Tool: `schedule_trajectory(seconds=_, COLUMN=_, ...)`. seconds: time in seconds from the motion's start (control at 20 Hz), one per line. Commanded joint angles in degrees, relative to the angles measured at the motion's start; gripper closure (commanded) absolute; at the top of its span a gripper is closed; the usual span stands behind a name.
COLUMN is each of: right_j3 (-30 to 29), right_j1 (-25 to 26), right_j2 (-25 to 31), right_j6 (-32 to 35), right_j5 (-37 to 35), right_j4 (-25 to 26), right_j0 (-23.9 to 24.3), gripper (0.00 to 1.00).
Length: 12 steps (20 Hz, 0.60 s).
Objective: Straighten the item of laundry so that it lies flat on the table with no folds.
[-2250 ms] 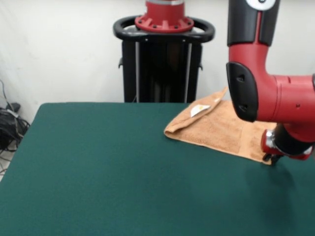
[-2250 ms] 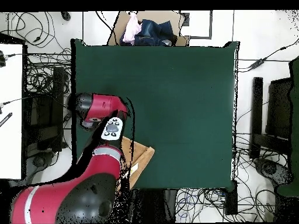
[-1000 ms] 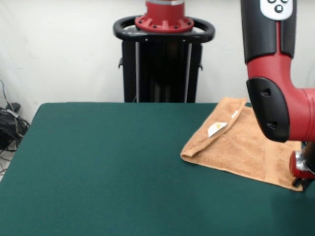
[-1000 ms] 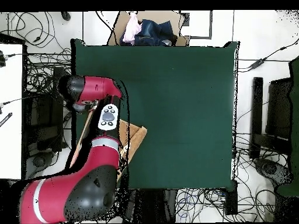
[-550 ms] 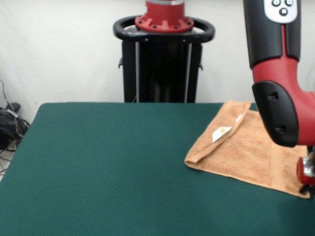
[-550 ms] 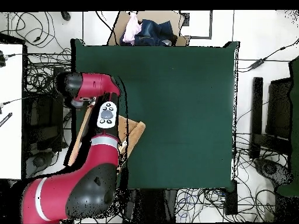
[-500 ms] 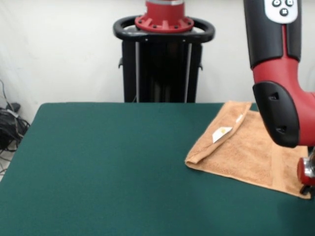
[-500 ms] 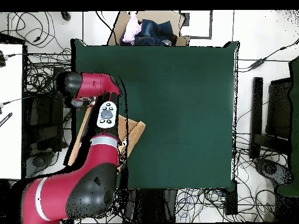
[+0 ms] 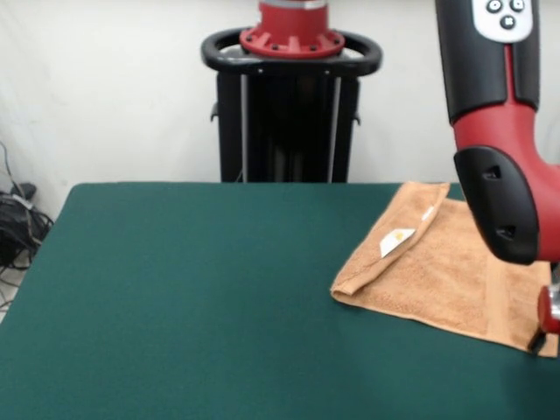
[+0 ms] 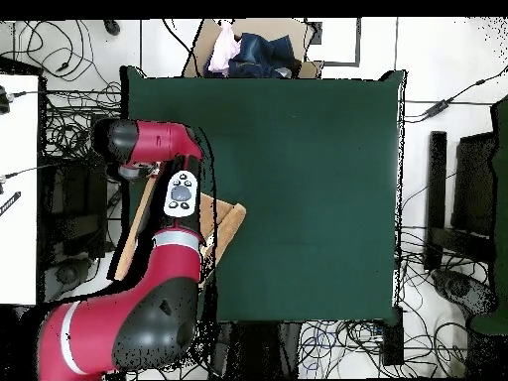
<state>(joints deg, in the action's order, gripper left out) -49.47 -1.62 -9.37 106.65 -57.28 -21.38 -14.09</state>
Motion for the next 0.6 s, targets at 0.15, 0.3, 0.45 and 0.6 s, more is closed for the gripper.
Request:
schedule_trajectory(seconds=0.15, right_j3=-5.67, right_j1=-0.8, right_j2=2.86, right_j6=17.96, right_j5=11.57, right_j4=-2.3, right_j0=-1.46, gripper=0.0)
schedule_trajectory(seconds=0.3, right_j3=-12.94, right_j1=-4.15, right_j2=4.68, right_j6=16.64, right_j5=17.28, right_j4=-3.0, right_j0=-1.27, gripper=0.0)
schedule_trajectory(seconds=0.45, right_j3=-21.01, right_j1=-8.56, right_j2=6.28, right_j6=15.38, right_j5=21.27, right_j4=-3.7, right_j0=-0.87, gripper=0.0)
schedule_trajectory(seconds=0.6, right_j3=-29.04, right_j1=-14.0, right_j2=7.57, right_j6=14.25, right_j5=23.78, right_j4=-4.74, right_j0=-0.87, gripper=0.0)
